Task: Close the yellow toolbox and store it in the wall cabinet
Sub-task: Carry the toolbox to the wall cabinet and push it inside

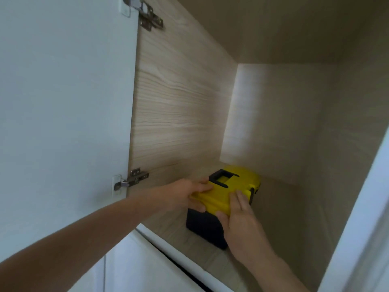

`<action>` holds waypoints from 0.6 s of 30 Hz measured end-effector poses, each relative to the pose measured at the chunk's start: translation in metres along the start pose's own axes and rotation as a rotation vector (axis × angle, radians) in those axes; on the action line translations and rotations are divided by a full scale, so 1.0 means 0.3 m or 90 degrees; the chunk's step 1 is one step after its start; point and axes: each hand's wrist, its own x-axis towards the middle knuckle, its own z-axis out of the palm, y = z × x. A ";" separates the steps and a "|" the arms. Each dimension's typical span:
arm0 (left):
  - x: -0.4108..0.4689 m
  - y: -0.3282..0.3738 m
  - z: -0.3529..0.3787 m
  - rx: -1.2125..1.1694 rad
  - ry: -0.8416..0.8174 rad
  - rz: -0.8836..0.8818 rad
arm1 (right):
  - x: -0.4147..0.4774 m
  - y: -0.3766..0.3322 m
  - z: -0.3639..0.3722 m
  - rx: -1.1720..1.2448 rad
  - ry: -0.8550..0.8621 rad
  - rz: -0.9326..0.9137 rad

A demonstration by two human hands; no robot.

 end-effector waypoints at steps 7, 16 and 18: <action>0.173 0.024 0.016 -0.085 -0.005 -0.033 | 0.132 0.077 0.005 -0.071 -0.024 0.083; 0.226 0.069 0.051 0.125 0.082 -0.024 | 0.231 0.126 0.040 -0.120 -0.055 0.130; 0.191 0.069 0.036 0.124 0.053 -0.051 | 0.230 0.123 0.035 -0.088 -0.038 0.143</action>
